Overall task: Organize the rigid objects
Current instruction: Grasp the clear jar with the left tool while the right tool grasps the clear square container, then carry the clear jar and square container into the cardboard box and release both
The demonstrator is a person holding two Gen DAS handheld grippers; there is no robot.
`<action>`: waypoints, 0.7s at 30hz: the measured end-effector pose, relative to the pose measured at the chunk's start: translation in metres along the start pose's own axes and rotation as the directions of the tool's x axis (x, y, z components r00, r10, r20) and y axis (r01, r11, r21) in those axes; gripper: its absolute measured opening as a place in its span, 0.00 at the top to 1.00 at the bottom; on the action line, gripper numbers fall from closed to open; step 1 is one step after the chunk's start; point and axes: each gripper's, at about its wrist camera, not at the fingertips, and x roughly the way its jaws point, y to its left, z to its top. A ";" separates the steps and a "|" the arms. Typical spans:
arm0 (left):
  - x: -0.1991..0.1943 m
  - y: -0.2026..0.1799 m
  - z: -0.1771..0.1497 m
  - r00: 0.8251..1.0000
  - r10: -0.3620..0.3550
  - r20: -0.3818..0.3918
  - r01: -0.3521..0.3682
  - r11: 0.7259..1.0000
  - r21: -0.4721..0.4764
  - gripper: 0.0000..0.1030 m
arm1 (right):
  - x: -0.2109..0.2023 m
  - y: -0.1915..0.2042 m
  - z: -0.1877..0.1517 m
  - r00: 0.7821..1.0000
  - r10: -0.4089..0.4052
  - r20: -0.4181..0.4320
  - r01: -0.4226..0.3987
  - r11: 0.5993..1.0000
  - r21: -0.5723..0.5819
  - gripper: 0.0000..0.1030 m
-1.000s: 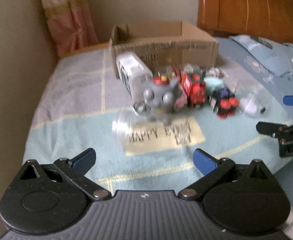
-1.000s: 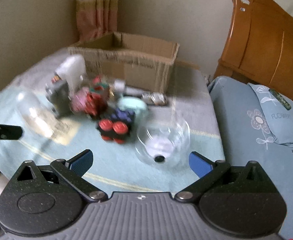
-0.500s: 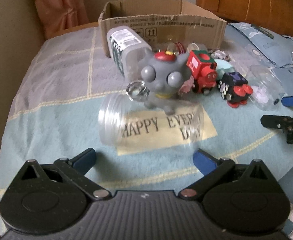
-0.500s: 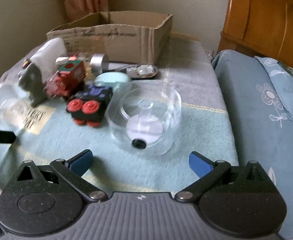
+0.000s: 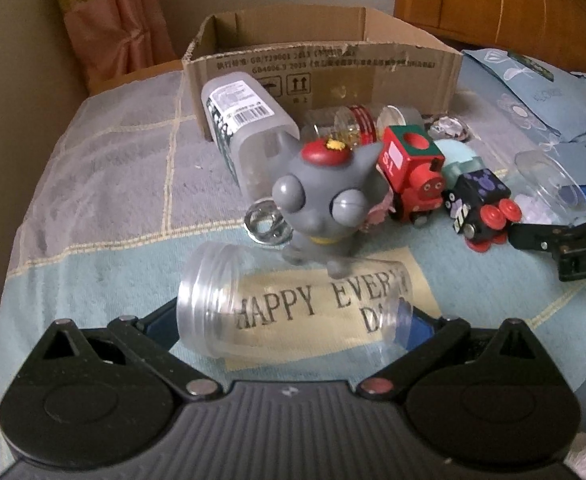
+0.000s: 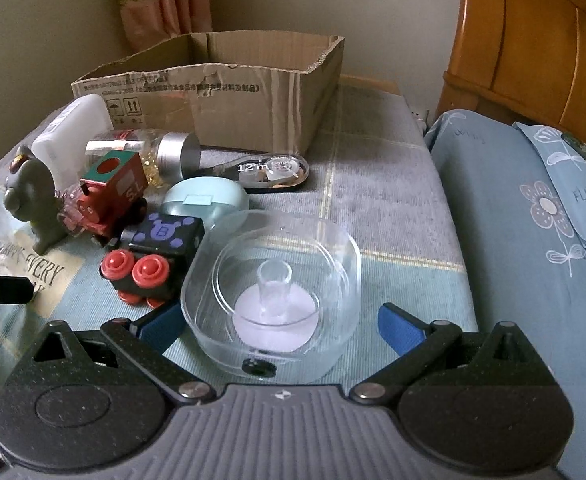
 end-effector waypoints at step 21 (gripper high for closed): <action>-0.011 0.006 0.005 1.000 -0.019 -0.002 0.019 1.000 0.025 0.10 | -0.012 0.003 0.008 0.999 0.029 -0.013 -0.029 1.000 -0.007 0.21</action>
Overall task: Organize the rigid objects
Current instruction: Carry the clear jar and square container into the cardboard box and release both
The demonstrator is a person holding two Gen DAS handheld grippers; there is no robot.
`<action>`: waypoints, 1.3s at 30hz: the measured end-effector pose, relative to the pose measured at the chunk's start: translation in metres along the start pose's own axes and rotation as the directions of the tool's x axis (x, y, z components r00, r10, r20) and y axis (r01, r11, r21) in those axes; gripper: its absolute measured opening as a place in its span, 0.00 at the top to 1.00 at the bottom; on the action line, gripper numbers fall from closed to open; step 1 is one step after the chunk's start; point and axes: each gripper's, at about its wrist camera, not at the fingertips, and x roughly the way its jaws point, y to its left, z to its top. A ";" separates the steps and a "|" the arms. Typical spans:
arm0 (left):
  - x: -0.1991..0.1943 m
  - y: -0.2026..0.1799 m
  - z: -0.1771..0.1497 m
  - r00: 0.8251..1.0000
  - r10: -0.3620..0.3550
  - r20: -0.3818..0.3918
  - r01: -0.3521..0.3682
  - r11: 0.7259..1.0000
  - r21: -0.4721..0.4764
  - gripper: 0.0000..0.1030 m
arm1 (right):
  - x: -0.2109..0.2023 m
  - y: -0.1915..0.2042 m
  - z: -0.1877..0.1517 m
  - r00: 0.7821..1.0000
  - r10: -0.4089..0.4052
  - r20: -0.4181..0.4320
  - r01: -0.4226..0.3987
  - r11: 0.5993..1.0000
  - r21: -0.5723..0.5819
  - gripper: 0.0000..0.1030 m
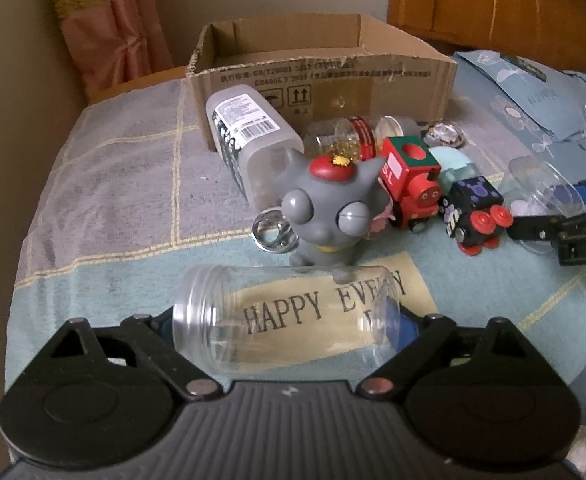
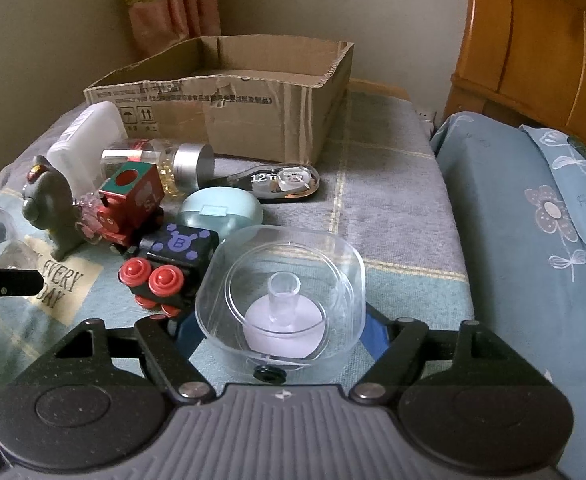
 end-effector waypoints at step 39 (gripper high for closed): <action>0.065 0.031 0.237 0.995 0.090 0.044 -0.092 0.995 0.049 0.10 | 0.022 0.009 0.186 0.981 0.130 0.144 -0.112 0.986 -0.125 0.21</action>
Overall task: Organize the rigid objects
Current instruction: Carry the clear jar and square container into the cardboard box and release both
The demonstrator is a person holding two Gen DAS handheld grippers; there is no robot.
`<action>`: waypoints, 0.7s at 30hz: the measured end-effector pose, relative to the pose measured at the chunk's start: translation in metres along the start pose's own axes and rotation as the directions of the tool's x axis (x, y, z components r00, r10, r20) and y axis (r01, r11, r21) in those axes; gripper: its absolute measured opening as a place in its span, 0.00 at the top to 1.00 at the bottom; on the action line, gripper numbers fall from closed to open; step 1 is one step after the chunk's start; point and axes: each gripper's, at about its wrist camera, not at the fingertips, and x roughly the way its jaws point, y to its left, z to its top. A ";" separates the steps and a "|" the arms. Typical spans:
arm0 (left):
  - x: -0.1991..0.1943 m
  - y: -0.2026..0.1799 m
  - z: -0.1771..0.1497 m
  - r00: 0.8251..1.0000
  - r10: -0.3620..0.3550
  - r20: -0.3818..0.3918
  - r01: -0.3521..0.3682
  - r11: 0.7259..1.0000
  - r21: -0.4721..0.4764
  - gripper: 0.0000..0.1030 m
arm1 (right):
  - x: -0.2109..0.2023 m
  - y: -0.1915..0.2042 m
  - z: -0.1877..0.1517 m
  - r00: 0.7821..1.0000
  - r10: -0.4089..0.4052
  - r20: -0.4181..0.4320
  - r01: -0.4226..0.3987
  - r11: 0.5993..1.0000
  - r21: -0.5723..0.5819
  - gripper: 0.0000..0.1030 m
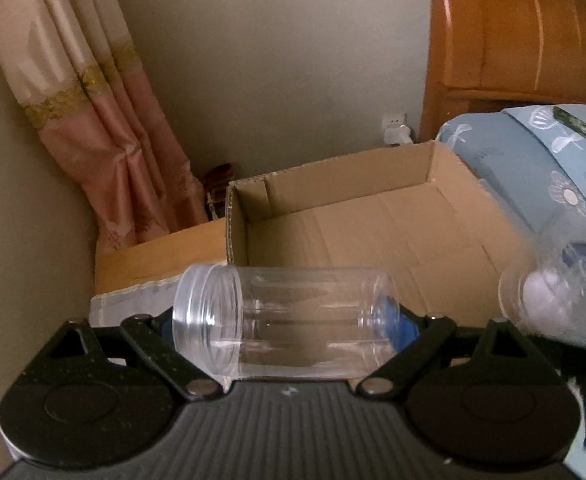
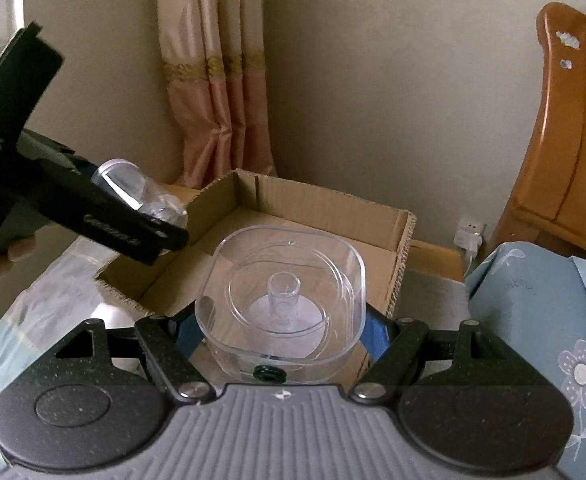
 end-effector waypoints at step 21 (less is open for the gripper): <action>0.054 -0.006 0.029 0.998 0.010 -0.058 -0.013 0.998 -0.062 0.07 | -0.005 0.003 -0.013 1.000 0.016 0.016 -0.016 1.000 -0.008 0.00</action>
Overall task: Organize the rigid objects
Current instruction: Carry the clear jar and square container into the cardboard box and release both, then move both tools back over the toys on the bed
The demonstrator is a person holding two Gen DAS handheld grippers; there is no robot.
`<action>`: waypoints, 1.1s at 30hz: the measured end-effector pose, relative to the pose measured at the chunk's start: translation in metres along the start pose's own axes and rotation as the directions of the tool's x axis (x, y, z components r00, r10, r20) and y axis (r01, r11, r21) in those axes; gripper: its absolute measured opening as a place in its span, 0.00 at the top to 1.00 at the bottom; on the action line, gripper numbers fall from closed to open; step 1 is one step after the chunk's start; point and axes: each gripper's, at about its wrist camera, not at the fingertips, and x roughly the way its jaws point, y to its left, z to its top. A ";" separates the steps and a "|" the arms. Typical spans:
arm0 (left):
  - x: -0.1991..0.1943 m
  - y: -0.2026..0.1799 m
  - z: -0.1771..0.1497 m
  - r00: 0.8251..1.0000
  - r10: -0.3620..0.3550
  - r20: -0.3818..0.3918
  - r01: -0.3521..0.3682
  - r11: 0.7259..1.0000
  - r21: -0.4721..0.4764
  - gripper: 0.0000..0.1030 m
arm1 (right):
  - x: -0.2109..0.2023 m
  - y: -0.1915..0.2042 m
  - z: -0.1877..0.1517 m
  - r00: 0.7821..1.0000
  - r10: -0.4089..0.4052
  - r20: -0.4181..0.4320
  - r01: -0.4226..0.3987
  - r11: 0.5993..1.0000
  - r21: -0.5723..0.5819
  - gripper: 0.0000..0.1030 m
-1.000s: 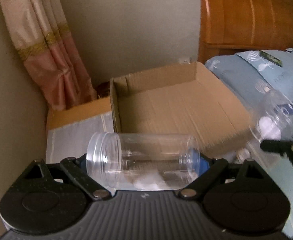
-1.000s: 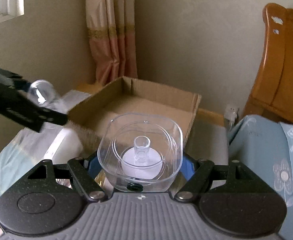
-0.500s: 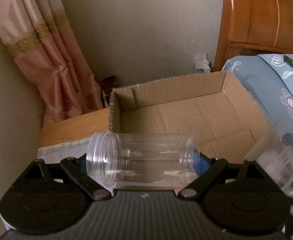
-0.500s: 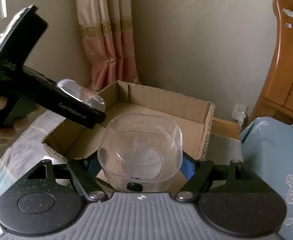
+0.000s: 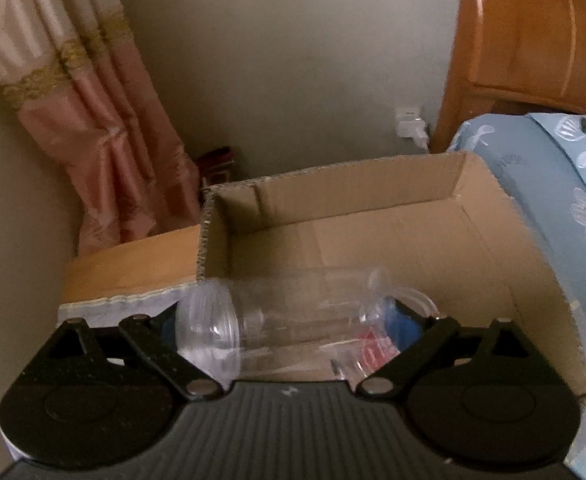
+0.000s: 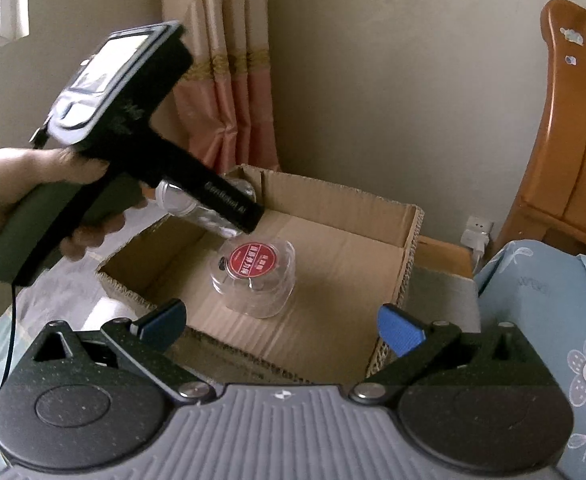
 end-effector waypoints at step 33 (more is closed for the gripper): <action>-0.106 0.001 -0.171 0.997 -0.042 0.059 0.039 0.998 0.045 0.06 | -0.040 0.048 -0.126 0.991 -0.003 -0.131 0.014 0.997 0.080 0.00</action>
